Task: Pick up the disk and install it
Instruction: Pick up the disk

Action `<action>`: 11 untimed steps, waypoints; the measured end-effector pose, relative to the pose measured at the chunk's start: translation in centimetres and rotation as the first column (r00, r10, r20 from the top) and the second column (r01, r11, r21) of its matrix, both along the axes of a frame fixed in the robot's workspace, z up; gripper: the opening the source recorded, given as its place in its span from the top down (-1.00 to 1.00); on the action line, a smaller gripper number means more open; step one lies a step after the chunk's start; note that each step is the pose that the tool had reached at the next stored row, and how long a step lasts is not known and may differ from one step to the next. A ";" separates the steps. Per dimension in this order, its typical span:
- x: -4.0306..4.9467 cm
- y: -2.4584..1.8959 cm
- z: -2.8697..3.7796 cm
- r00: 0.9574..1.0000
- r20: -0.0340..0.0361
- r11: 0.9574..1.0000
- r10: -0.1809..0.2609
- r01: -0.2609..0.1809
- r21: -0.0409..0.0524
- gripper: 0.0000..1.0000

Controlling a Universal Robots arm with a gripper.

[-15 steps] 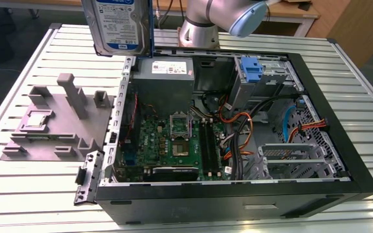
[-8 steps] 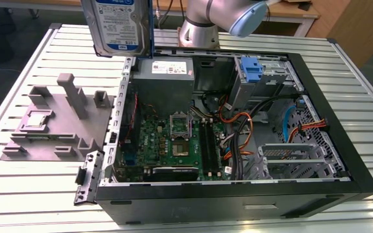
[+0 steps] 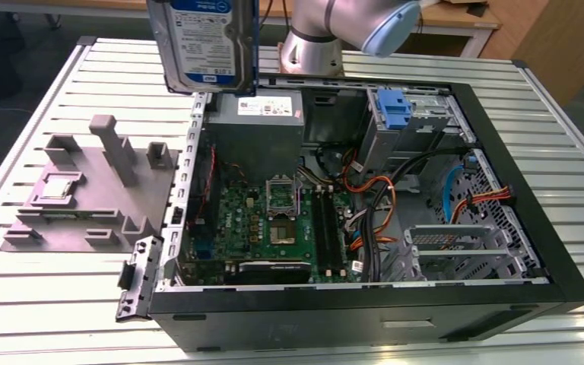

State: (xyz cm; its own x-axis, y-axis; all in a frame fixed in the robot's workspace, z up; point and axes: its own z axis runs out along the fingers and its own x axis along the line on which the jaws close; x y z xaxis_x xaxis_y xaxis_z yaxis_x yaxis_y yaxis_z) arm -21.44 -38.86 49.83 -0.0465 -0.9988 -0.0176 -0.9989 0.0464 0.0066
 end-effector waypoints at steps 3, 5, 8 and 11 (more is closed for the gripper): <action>1.38 0.00 -0.03 1.000 0.000 1.000 0.000 0.000 0.000 0.27; 2.28 0.00 -0.05 1.000 0.000 1.000 0.000 0.000 0.000 0.27; 3.62 0.00 -0.09 1.000 0.000 1.000 0.000 0.000 0.000 0.27; 4.99 -0.01 -0.14 1.000 0.000 1.000 0.000 0.000 0.000 0.27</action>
State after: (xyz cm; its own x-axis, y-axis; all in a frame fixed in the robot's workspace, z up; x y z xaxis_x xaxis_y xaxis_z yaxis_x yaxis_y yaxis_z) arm -16.45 -38.87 49.69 -0.0466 -0.9988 -0.0175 -0.9989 0.0465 0.0067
